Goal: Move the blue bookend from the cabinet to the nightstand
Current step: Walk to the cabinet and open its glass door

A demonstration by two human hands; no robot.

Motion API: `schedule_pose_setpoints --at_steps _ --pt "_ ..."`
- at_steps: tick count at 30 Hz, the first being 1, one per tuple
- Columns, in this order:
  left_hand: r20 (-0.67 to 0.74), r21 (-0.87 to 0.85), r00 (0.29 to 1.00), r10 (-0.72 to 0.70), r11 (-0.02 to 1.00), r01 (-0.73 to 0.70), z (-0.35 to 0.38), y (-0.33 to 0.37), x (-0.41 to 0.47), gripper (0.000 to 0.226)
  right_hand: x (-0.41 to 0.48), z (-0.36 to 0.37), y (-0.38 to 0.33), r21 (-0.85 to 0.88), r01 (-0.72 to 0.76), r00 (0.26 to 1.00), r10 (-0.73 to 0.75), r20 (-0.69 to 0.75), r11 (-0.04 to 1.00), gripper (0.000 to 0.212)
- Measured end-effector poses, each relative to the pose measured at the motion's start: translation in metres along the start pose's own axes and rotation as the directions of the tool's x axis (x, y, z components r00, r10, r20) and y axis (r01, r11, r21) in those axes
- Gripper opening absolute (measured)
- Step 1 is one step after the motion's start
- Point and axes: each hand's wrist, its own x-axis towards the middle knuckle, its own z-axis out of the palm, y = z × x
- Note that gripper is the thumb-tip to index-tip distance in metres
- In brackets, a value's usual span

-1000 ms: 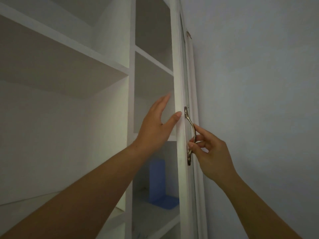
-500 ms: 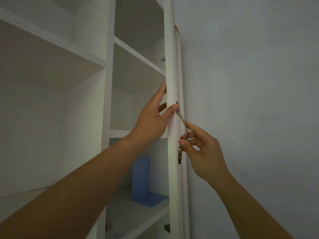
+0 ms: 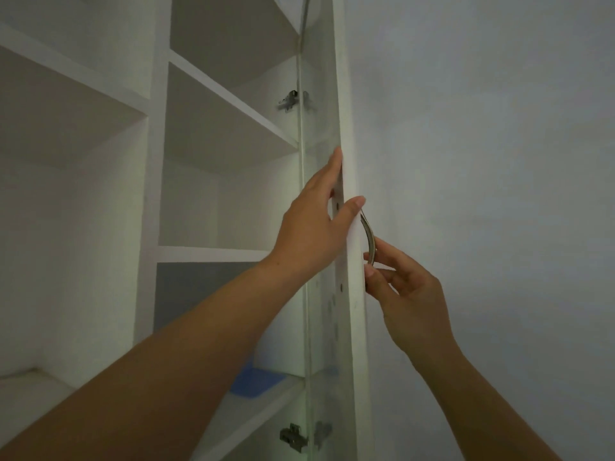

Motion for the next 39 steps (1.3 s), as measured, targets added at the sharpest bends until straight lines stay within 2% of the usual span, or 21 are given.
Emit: schedule_pose_setpoints --at_steps 4,10,13,18,24,30,39 --pt "-0.015 0.047 1.000 0.027 0.999 -0.027 0.015 -0.001 0.002 0.065 -0.020 -0.024 0.009 -0.027 -0.054 0.998 0.052 -0.045 0.998 0.033" --pt "-0.020 0.171 0.995 0.100 0.981 -0.095 0.040 0.006 0.007 0.063 -0.054 -0.041 0.018 -0.011 -0.054 0.998 0.054 -0.011 0.998 0.041" --pt "0.003 0.216 0.991 0.130 0.968 -0.128 0.060 0.006 0.008 0.061 -0.066 -0.048 0.026 -0.021 -0.051 0.998 0.051 -0.023 0.998 0.044" --pt "0.072 0.207 0.985 0.159 0.963 -0.171 0.094 -0.003 0.011 0.061 -0.074 -0.068 0.046 -0.135 -0.051 0.998 0.045 -0.049 0.989 0.051" --pt "0.162 0.229 0.970 0.179 0.950 -0.213 0.138 -0.017 0.010 0.066 -0.073 -0.099 0.086 -0.225 -0.080 0.995 0.064 -0.074 0.971 0.050" --pt "0.190 0.260 0.970 0.152 0.945 -0.199 0.186 -0.027 0.015 0.068 -0.069 -0.131 0.127 -0.304 -0.068 0.996 0.048 -0.074 0.950 0.050" --pt "0.146 0.398 0.983 0.111 0.903 -0.161 0.246 -0.042 0.030 0.067 -0.053 -0.173 0.183 -0.305 -0.027 1.000 0.026 -0.007 0.952 0.055"
